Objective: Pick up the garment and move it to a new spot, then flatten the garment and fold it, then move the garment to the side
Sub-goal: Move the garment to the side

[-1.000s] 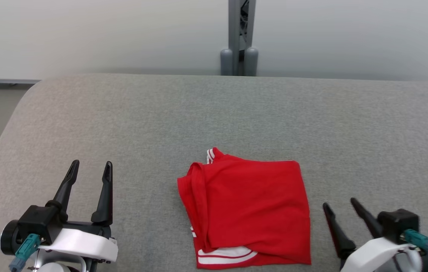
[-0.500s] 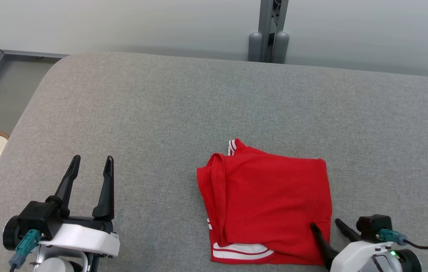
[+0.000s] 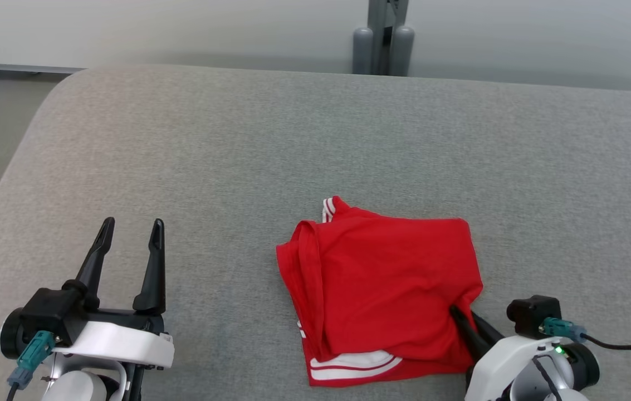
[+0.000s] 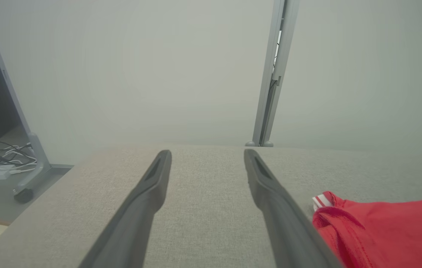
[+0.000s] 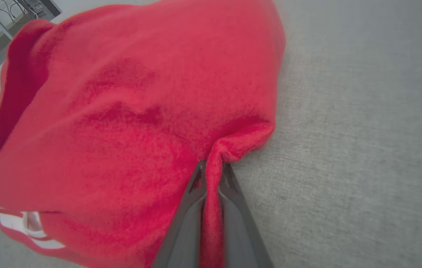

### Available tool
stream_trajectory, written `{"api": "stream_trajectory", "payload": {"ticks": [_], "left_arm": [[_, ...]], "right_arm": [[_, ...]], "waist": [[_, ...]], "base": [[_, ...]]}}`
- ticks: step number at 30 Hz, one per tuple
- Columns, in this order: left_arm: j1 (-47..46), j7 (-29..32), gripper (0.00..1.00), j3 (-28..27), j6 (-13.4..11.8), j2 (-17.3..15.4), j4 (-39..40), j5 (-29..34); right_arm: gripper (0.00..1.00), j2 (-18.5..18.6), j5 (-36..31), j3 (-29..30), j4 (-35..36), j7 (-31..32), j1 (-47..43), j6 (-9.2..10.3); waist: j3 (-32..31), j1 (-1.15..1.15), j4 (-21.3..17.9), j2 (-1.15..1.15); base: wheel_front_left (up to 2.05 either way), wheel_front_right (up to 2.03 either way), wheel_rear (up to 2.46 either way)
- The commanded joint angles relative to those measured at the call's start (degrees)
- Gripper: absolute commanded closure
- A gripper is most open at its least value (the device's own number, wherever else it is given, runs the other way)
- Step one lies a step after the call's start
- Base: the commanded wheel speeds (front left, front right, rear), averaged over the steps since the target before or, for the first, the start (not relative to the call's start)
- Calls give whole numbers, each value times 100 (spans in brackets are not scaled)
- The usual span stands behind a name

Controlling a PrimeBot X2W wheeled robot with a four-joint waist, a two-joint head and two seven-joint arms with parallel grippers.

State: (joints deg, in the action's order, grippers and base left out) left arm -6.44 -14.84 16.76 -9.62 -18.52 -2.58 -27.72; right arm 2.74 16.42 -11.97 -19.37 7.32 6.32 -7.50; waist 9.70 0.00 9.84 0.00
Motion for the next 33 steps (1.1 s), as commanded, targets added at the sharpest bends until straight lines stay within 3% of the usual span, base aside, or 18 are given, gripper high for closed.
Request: {"api": "stream_trajectory", "payload": {"ticks": [1, 7, 13, 22, 27, 33], "left_arm": [[-112, -29, 0, -36, 34, -1, 26, 32], [-123, -26, 0, -142, 51, -29, 142, 107], [-182, -26, 0, -182, 85, -89, 319, 176], [-483, 119, 0, -67, 185, -216, 521, 270], [-696, 239, 0, 10, 229, -303, 642, 350], [-792, 422, 0, 35, 229, -444, 804, 404]], "right_arm": [[100, 50, -95, 76, 65, -69, 44, 3], [100, 131, -667, 363, 463, -79, -100, 3], [100, 178, -1128, 659, 862, 0, -228, 3], [100, 201, -1391, 985, 1182, -158, -180, 3], [100, 182, -1397, 1145, 1201, -358, 120, 3], [100, 307, -1365, 1234, 1011, -604, 1081, 3]], "waist": [[31, 0, -105, 0], [143, 0, -598, 0], [350, 0, -1364, 0], [760, 0, -2263, 0], [985, 0, -2591, 0], [1204, 0, -2925, 0]], "base": [[0, 0, 0], [0, 0, 0], [0, 0, 0], [0, 0, 0], [0, 0, 0], [0, 0, 0]]}}
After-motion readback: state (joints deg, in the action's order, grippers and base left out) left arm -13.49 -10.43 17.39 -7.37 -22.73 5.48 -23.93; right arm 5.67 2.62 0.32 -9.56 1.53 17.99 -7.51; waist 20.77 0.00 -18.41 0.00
